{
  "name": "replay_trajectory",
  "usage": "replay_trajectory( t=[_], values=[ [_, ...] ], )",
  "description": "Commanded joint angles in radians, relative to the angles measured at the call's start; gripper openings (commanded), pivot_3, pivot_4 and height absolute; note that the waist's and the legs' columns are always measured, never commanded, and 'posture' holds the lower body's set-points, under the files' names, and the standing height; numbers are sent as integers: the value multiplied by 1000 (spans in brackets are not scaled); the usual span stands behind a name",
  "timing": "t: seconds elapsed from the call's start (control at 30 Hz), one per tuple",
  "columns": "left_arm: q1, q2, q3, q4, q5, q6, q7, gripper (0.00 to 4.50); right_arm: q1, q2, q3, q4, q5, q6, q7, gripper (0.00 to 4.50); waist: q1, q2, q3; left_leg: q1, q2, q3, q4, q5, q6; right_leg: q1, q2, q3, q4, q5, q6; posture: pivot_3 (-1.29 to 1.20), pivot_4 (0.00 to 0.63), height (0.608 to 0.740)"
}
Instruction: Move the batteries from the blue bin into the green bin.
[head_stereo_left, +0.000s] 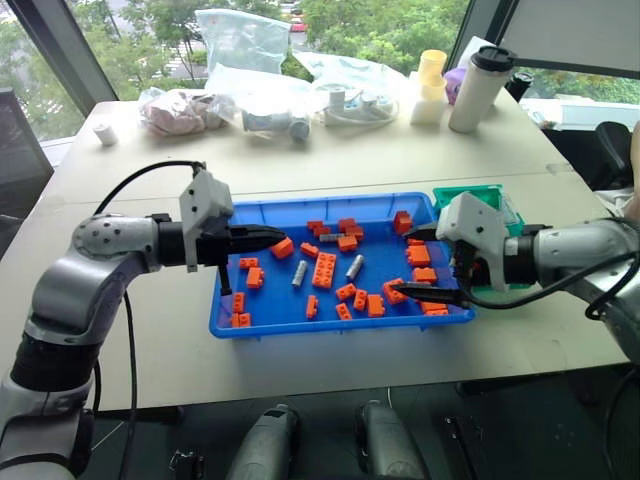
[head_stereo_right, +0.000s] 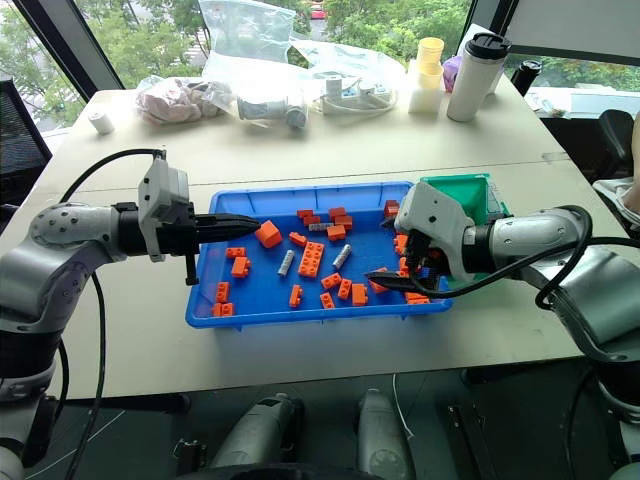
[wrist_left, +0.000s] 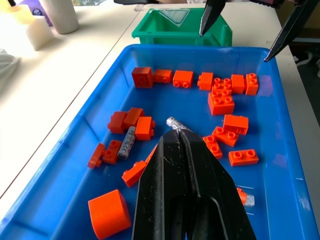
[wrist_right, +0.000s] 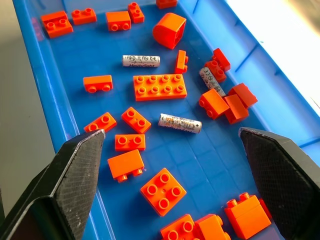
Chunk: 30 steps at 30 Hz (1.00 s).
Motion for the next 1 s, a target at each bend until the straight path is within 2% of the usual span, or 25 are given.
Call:
replay_trajectory(
  t=[0.03, 0.33, 0.53, 0.77, 1.0],
  values=[
    [-9, 13, 28, -14, -6, -9, -1, 0, -113, 82, 96, 45, -49, -53, 22, 4450, -5, 0, 0, 0, 0, 0, 0, 0, 0, 0, 0, 0, 0, 0, 0, 0, 150, 740],
    [-27, 29, 50, 23, 11, -23, 14, 0, -308, 371, 371, 270, -193, -112, 63, 4450, -3, 0, 0, 0, 0, 0, -1, 0, -1, -1, 1, 0, 0, 0, 0, 0, 150, 740],
    [-13, 46, 70, 11, 7, -19, 22, 0, -375, 542, 508, 493, -346, -148, 22, 4450, -5, 0, 0, 0, 0, -1, 0, 3, -6, -1, 1, 0, 1, 0, 0, 0, 150, 740],
    [16, 51, 81, -22, 2, -7, 38, 0, -400, 654, 530, 632, -439, -153, -13, 4450, -8, 0, 0, 0, 0, -1, -2, 5, -8, -3, 1, 0, 2, 0, 0, 0, 150, 740],
    [27, 49, 77, -28, 6, -13, 46, 0, -407, 700, 531, 700, -503, -148, -15, 4450, -9, 0, 0, 0, 0, -1, -2, 5, -8, -3, 1, 0, 2, 0, 0, 0, 150, 740]
  ],
)
